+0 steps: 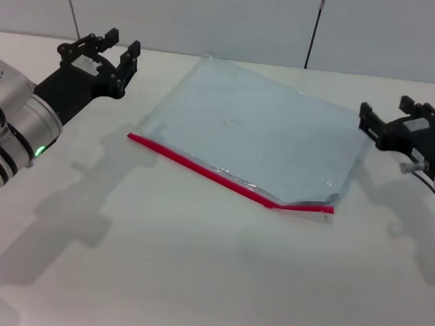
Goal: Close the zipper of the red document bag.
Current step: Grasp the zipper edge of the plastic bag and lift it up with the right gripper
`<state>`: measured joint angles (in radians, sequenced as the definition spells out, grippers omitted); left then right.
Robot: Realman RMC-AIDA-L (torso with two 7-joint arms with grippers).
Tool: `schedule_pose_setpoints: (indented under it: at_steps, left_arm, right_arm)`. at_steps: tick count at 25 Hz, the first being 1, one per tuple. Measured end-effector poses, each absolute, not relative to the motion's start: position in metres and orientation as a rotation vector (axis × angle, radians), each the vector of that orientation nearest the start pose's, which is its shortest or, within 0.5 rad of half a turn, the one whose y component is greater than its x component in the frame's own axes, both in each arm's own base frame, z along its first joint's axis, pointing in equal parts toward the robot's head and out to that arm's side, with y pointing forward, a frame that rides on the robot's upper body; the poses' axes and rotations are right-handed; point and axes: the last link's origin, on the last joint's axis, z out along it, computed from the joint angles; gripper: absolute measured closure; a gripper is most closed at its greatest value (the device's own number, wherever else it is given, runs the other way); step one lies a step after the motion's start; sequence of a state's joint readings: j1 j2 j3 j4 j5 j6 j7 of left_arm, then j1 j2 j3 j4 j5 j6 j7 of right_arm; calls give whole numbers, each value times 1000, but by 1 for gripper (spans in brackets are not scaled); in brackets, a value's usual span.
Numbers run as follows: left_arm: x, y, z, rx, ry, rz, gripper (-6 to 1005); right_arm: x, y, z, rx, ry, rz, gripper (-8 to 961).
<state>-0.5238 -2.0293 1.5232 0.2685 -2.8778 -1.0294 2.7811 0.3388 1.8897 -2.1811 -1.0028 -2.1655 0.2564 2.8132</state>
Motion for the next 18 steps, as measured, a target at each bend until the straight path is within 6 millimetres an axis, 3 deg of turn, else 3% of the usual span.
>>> schedule_pose_setpoints:
  at_steps: [13, 18]
  left_arm:
    - [-286, 382, -1, -1891, -343, -702, 615]
    - [-287, 382, -1, -1890, -345, -701, 615]
  right_arm:
    - [220, 330, -48, -2303, 465, 132, 245]
    - [208, 319, -43, -2368, 413, 62, 315]
